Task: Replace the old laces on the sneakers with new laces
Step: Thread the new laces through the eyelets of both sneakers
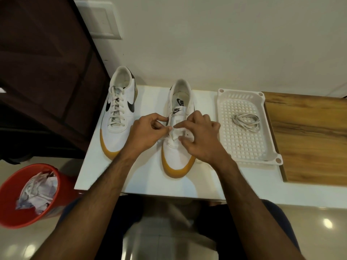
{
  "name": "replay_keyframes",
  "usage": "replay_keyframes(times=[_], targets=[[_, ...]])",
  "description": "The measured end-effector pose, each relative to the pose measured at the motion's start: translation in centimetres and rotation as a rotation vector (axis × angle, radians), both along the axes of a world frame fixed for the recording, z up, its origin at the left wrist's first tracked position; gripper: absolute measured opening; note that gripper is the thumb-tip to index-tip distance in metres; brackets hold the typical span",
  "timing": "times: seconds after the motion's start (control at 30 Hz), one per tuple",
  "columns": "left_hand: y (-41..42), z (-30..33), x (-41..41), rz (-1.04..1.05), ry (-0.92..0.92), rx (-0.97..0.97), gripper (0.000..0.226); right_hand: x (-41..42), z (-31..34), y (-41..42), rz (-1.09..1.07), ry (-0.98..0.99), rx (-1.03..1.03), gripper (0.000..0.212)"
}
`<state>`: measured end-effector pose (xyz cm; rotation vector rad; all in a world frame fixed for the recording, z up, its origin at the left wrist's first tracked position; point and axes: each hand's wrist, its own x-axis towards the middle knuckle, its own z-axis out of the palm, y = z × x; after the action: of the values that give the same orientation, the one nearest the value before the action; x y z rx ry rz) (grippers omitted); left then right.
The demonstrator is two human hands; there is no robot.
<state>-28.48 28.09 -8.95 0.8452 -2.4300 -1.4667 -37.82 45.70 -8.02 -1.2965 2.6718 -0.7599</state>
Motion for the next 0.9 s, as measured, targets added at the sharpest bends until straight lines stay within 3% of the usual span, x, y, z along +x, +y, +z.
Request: replay_keyframes(times=[0.13,0.27,0.37,0.47,0.63,0.8,0.9], targets=[[0.1,0.0,-0.1,-0.005,-0.001,-0.011,0.03,0.7,-0.4,-1.0,-0.018,0.029,0.074,0.008],[0.2,0.1,-0.1,0.006,-0.014,-0.005,0.026,-0.2,-0.1,-0.5,-0.14,0.188,0.127,0.021],[0.1,0.1,0.0,0.014,-0.019,-0.003,0.024,-2.5,1.2,2.0,-0.344,0.152,-0.014,0.015],[0.1,0.2,-0.1,0.011,-0.016,-0.011,0.024,-2.0,1.8,2.4,-0.227,0.036,-0.108,0.011],[0.2,0.1,0.1,0.008,0.0,-0.003,0.024,0.3,0.3,-0.2,0.033,0.076,0.053,0.015],[0.1,0.3,0.0,0.006,-0.008,-0.012,0.022,0.5,0.0,-1.1,-0.018,0.15,0.107,0.012],[0.0,0.3,0.1,0.015,-0.022,-0.022,0.021,-1.8,0.7,0.8,-0.258,0.224,0.047,0.021]])
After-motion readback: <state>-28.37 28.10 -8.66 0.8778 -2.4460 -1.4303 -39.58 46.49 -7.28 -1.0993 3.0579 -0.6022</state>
